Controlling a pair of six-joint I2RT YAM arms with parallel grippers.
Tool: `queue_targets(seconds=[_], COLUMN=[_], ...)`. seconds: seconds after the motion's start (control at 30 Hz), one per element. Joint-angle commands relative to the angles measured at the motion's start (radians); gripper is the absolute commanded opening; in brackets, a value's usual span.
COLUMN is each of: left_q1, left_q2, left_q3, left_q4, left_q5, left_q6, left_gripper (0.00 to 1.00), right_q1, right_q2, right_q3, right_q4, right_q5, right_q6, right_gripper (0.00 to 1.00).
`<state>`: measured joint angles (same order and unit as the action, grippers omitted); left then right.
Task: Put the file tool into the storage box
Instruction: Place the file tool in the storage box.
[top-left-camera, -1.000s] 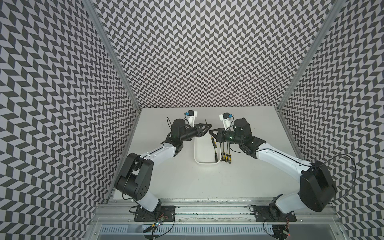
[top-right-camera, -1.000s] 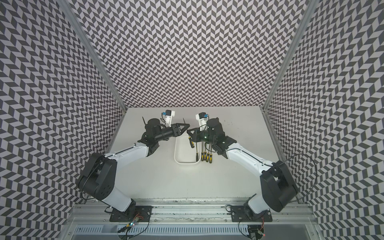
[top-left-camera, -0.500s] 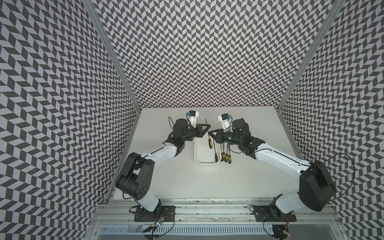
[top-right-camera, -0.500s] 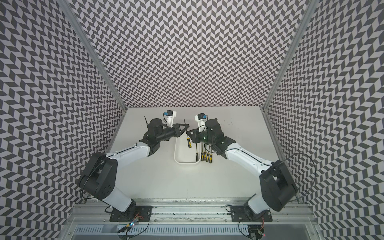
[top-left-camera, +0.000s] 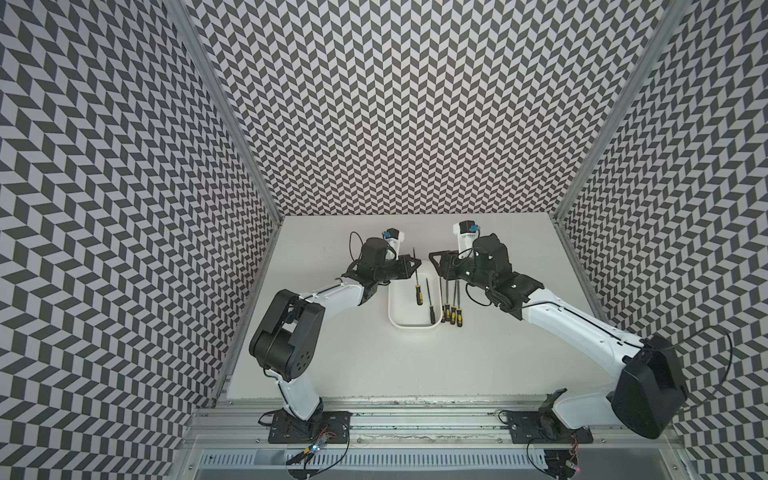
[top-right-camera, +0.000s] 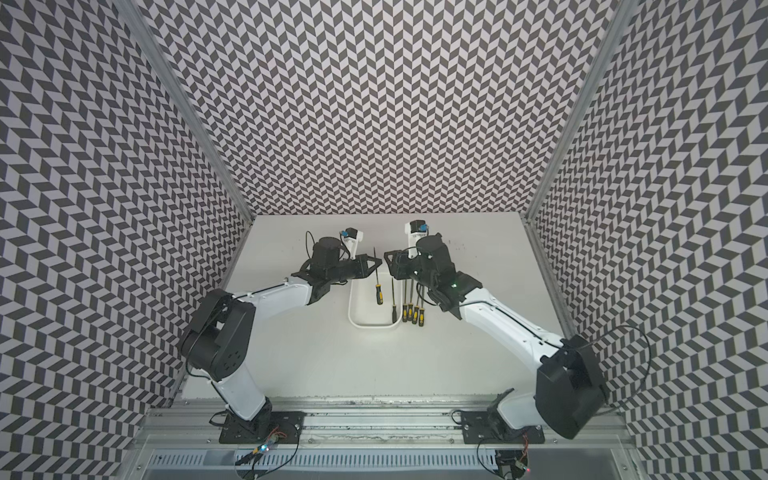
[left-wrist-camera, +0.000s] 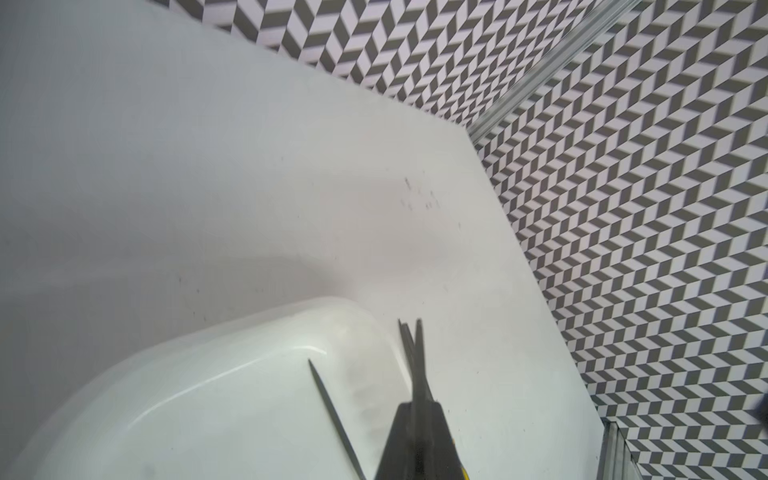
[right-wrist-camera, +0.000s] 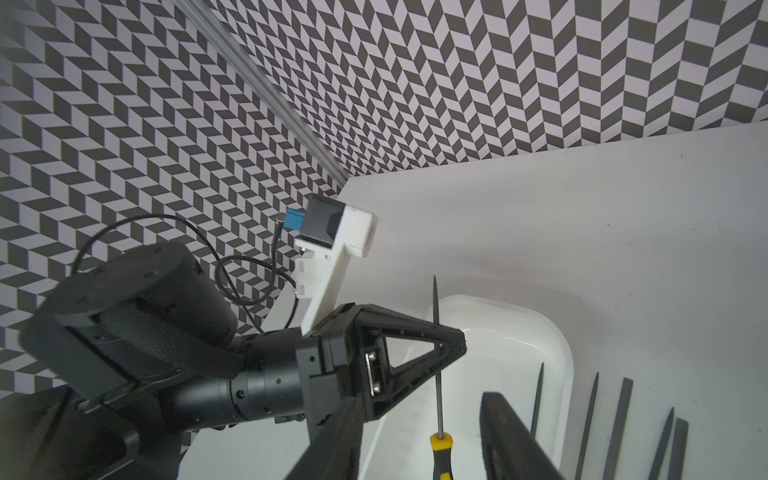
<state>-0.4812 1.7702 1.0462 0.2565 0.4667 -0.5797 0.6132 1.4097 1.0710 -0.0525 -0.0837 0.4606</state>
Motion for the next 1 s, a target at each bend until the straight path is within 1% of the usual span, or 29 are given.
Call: queue_targets(seconds=[0.0,0.13,0.3,0.8,0.83,0.87,0.9,0.93,0.97], left_q1=[-0.026,-0.047,-0.063,-0.098,-0.1,-0.102,-0.104,-0.106,-0.106], left_q2=[0.018,0.038,0.052,0.149,0.152,0.159,0.163,0.165,0.162], left_q3=[0.031,0.025,-0.006,-0.006,-0.001,0.005,0.013,0.016,0.017], left_q4=[-0.057,-0.09,-0.08,-0.046,-0.049,-0.054,-0.063,-0.068,-0.069], left_q5=[-0.025,-0.047,-0.072,-0.083,-0.083,-0.079,-0.078,-0.079,-0.081], left_q6=[0.001,0.003,0.003,-0.031,-0.032,-0.033,-0.034,-0.035,-0.035], left_gripper=[0.0,0.0,0.0,0.0,0.01,0.1,0.21,0.3,0.41], right_q1=[0.0,0.0,-0.007,-0.021,-0.023,-0.023,-0.023,-0.024,-0.023], right_q2=[0.017,0.022,0.026,0.027,0.026,0.026,0.024,0.024,0.022], right_q3=[0.021,0.017,0.001,-0.023,-0.023,-0.024,-0.025,-0.025,-0.025], right_q4=[0.005,0.01,0.004,0.005,0.005,0.007,0.006,0.006,0.007], right_q5=[0.038,0.047,0.06,0.084,0.082,0.081,0.082,0.082,0.084], right_q6=[0.002,-0.002,0.002,0.004,0.003,0.004,0.004,0.004,0.003], right_gripper=[0.49,0.49,0.49,0.48,0.48,0.48,0.48,0.48,0.48])
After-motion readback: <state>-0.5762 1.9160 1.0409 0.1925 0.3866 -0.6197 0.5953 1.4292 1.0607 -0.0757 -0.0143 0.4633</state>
